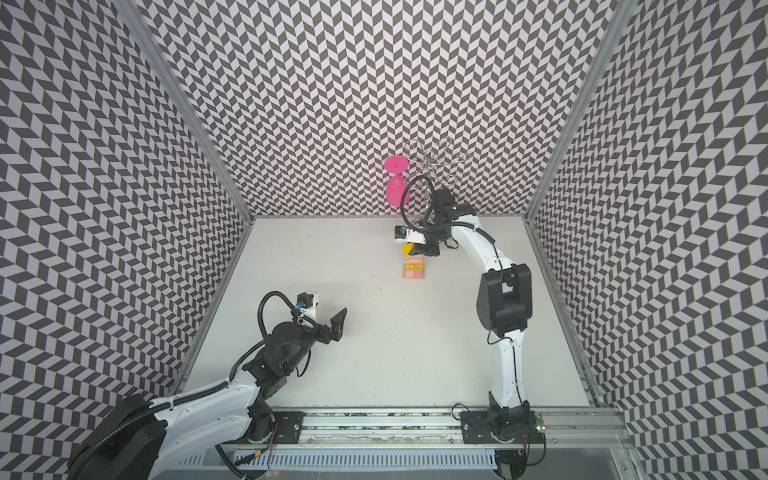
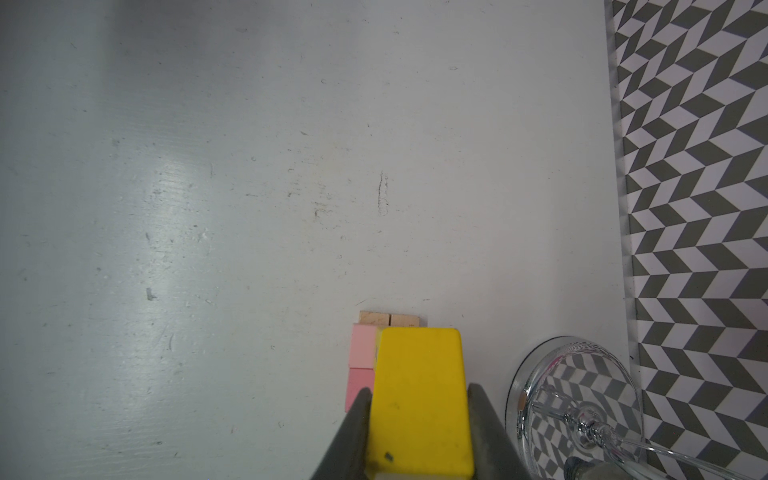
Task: Build the wood block tower
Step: 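Lower the yellow block onto the arch block with the right gripper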
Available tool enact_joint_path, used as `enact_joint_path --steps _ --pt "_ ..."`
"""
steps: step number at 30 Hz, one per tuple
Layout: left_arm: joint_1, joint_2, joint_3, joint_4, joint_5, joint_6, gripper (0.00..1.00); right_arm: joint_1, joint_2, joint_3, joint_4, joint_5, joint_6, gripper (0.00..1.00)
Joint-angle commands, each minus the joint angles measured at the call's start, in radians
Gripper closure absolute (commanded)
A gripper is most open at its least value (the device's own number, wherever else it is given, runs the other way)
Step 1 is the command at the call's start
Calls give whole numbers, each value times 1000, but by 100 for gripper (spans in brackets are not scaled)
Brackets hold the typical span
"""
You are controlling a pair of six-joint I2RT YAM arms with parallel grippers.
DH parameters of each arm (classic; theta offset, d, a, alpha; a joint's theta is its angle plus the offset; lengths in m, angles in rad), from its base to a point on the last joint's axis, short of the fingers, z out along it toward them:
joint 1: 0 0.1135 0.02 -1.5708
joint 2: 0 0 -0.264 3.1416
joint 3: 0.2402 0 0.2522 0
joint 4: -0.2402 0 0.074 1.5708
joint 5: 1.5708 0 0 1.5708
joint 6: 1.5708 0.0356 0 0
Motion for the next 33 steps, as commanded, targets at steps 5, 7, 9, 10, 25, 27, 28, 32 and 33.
enact_joint_path --steps 5,7,9,10,25,27,28,32,33 --pt "-9 14 29 12 -24 14 1 -11 31 23 14 -18 -14 100" --pt "-10 16 31 12 -24 14 1 -11 34 21 15 -17 -15 100" --pt "-12 21 34 12 -27 15 1 -11 37 21 15 -14 -16 100" --pt "-12 22 34 11 -29 16 1 -11 39 21 16 -12 -16 100" --pt "-18 33 40 9 -41 17 1 -15 36 6 25 10 -12 99" --pt "-20 35 40 10 -42 17 1 -15 36 3 26 13 -11 99" --pt "-20 35 41 10 -43 17 1 -16 36 1 26 14 -12 99" --pt "-23 36 42 10 -44 17 1 -16 34 -2 30 18 -9 99" --pt "-23 38 42 9 -45 18 1 -16 33 -3 31 17 -9 98"
